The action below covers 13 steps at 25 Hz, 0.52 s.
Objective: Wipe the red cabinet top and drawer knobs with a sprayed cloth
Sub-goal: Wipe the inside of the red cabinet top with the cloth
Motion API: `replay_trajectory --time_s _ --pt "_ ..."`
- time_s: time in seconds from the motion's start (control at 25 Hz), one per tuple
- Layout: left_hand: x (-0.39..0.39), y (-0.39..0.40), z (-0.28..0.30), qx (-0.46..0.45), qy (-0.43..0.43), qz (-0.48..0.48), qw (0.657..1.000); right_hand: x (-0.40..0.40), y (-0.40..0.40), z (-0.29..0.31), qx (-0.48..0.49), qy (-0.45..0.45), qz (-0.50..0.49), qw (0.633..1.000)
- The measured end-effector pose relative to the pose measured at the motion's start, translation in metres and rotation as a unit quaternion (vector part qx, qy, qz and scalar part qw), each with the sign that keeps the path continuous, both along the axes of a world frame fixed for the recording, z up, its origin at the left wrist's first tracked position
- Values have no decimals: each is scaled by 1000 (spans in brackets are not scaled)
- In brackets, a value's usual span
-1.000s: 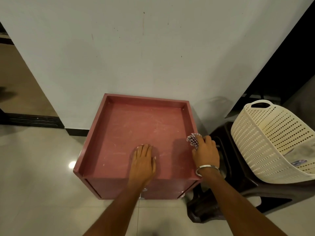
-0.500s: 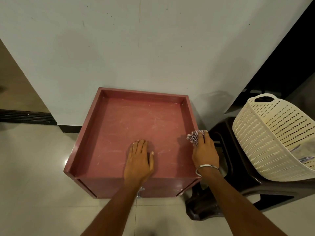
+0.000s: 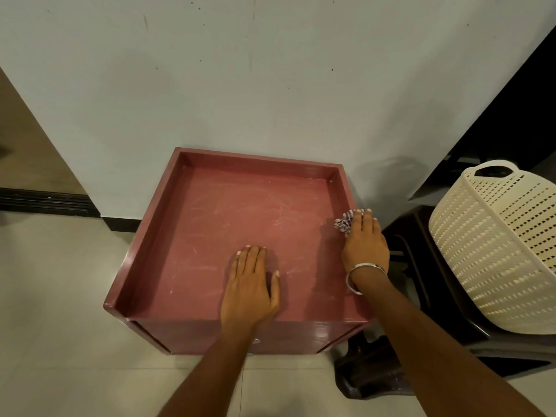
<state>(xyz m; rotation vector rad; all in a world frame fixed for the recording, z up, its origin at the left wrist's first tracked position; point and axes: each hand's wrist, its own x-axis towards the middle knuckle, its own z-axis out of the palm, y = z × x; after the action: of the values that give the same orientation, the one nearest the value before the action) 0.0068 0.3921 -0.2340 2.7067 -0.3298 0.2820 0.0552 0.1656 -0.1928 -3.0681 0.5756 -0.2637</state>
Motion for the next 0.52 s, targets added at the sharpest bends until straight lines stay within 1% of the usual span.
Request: replay_trajectory --time_s 0.52 --pt "3 -3 -5 -5 -26 -7 1000 45 -12 -5 5 -10 7 1000"
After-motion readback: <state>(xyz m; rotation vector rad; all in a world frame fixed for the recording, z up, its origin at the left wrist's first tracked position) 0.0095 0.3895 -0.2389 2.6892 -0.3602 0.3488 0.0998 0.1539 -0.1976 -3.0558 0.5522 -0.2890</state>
